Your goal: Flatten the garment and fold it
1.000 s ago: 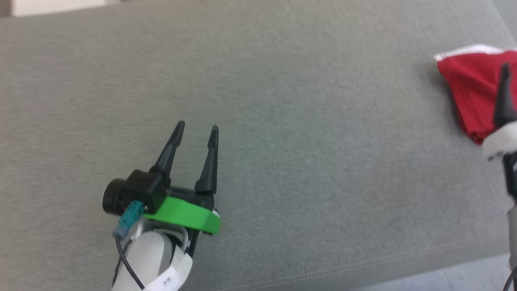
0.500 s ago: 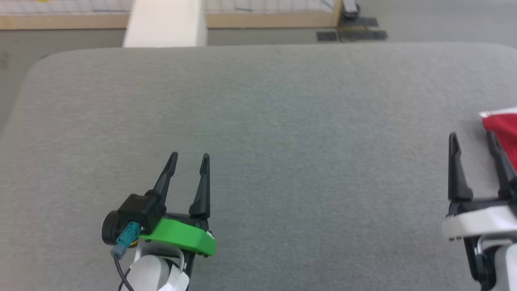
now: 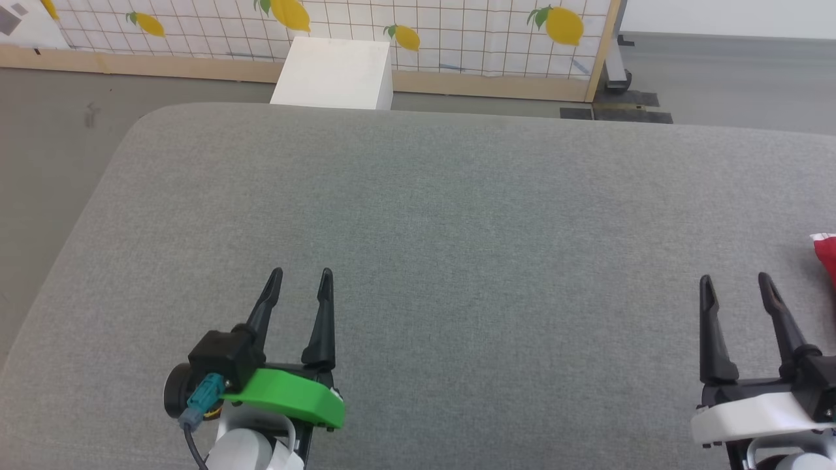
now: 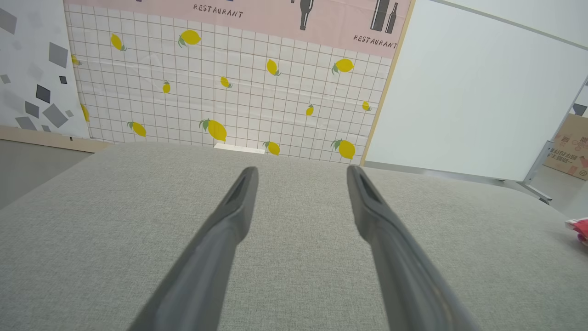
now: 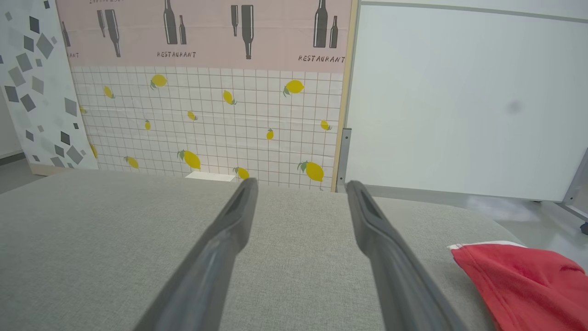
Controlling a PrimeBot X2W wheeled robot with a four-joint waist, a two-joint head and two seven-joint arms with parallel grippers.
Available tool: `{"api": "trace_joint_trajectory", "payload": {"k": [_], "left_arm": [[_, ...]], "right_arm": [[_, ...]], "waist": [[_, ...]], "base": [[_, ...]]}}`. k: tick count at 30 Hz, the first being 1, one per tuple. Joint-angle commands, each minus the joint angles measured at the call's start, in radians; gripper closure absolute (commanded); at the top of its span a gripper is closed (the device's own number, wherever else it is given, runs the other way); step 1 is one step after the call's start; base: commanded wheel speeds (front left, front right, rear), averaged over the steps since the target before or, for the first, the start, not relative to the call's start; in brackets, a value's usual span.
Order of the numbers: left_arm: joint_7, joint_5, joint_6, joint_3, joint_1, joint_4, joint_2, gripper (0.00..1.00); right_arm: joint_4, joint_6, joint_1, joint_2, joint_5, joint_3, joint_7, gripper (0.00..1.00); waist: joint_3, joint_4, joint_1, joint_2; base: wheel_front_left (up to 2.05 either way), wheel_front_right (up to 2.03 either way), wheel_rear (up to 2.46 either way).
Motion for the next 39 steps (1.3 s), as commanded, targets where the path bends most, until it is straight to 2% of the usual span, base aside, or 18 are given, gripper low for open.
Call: {"api": "trace_joint_trajectory", "payload": {"k": [1, 18, 19, 39], "left_arm": [[-0.004, 0.000, 0.009, 0.004, 0.015, 0.000, -0.003, 0.00], [-0.004, -0.012, 0.016, 0.001, 0.023, 0.011, -0.004, 0.00], [0.001, -0.008, 0.012, -0.001, 0.009, 0.008, 0.000, 1.00], [0.015, 0.006, 0.014, 0.005, 0.012, 0.001, -0.001, 1.00]], "right_arm": [[-0.007, -0.001, 0.017, 0.002, 0.004, 0.005, -0.005, 0.00], [-0.014, -0.001, 0.032, 0.004, 0.052, 0.030, -0.006, 0.00], [-0.007, 0.000, 0.022, 0.002, 0.047, 0.029, 0.000, 1.00], [-0.007, 0.000, 0.019, 0.002, 0.044, 0.035, 0.014, 1.00]], "waist": [[-0.002, -0.002, 0.0001, 0.0000], [-0.014, -0.009, 0.0001, 0.0000], [-0.014, -0.009, 0.0001, 0.0000], [-0.015, -0.013, 0.0001, 0.0000]], "base": [[0.00, 0.00, 0.00], [0.00, 0.00, 0.00], [0.00, 0.00, 0.00], [0.00, 0.00, 0.00]]}}
